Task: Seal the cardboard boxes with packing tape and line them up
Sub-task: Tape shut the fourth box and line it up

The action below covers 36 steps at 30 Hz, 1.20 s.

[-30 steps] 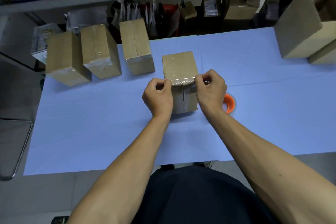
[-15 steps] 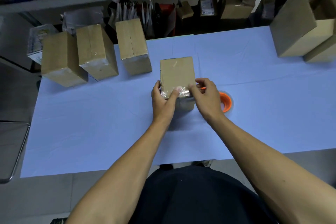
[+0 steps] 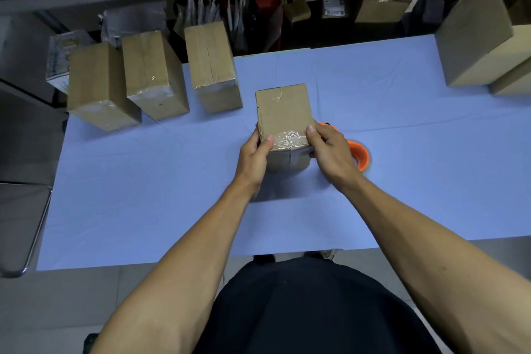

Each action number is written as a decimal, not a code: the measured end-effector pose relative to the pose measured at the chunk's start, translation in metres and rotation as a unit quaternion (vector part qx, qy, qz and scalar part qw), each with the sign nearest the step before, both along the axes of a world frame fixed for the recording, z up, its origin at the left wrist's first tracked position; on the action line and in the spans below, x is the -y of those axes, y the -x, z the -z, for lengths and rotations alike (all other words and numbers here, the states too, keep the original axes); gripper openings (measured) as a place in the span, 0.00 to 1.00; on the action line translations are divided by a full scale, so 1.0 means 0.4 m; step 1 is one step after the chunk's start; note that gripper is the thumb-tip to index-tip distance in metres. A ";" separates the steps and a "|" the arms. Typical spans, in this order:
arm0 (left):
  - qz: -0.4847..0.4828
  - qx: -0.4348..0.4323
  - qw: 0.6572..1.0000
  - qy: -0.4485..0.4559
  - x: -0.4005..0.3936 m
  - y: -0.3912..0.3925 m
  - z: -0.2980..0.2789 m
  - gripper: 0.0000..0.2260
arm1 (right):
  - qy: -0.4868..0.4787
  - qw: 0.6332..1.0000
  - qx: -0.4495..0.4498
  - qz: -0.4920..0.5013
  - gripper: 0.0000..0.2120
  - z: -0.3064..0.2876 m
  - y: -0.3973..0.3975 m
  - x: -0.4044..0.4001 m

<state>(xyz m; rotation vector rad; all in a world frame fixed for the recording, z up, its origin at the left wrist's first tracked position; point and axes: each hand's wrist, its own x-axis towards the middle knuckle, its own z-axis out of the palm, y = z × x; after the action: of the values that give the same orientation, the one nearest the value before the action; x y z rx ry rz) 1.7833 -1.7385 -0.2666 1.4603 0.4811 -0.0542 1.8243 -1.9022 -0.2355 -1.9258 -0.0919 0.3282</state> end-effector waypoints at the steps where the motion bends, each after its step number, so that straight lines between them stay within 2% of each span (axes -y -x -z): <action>1: -0.007 0.002 1.000 0.022 0.003 0.002 0.002 0.18 | -0.025 1.000 -0.018 0.002 0.14 -0.001 -0.001 0.002; 4: -0.006 -0.013 0.999 0.029 0.012 0.008 0.005 0.19 | -0.044 0.998 -0.055 -0.008 0.13 -0.005 0.003 0.011; 9: -0.057 -0.068 0.994 -0.062 0.009 -0.010 -0.040 0.23 | -0.086 0.992 -0.038 -0.086 0.14 -0.029 0.022 0.007; 11: -0.073 -0.099 0.990 -0.072 -0.011 -0.026 -0.075 0.27 | -0.086 0.990 -0.020 -0.114 0.21 -0.042 0.019 -0.002; 13: -0.057 -0.103 0.991 -0.057 -0.040 -0.035 -0.103 0.30 | -0.062 0.992 0.017 -0.106 0.27 -0.050 0.009 -0.003; 15: -0.019 -0.090 0.995 -0.041 -0.059 -0.029 -0.121 0.27 | -0.040 0.995 0.034 -0.081 0.20 -0.054 -0.008 -0.006; 17: 0.018 -0.076 0.997 -0.025 -0.061 -0.015 -0.113 0.17 | 0.005 0.998 0.037 -0.045 0.11 -0.054 -0.026 -0.019; 19: 0.031 -0.074 0.997 -0.016 -0.046 0.001 -0.088 0.12 | 0.048 0.999 0.019 -0.003 0.13 -0.040 -0.035 -0.039; 21: 0.025 -0.089 0.996 -0.007 -0.026 0.017 -0.060 0.13 | 0.068 0.998 -0.012 0.013 0.14 -0.020 -0.028 -0.053; 25: -0.006 -0.141 0.990 0.020 -0.004 0.044 0.000 0.14 | 0.130 0.989 -0.062 -0.032 0.15 0.041 0.002 -0.062; 28: -0.037 -0.165 0.986 -0.019 0.005 0.046 0.021 0.15 | 0.154 0.984 -0.064 -0.056 0.16 0.058 0.000 -0.060; 30: -0.061 -0.169 0.982 -0.052 0.012 0.038 0.024 0.16 | 0.139 0.984 -0.099 -0.057 0.19 0.051 -0.012 -0.047; 33: -0.130 -0.169 0.975 -0.067 0.022 0.024 0.016 0.16 | 0.057 0.974 -0.188 -0.110 0.35 0.037 -0.019 -0.015; 36: -0.124 -0.161 0.967 -0.155 0.002 0.017 0.004 0.30 | 0.020 0.958 -0.214 -0.188 0.40 0.035 -0.015 0.001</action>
<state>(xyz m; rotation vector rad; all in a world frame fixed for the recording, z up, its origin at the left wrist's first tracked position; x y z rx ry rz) 1.7763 -1.7392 -0.2683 1.6935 0.9710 -0.0176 1.8304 -1.9028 -0.2495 -1.8289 -0.1646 1.0002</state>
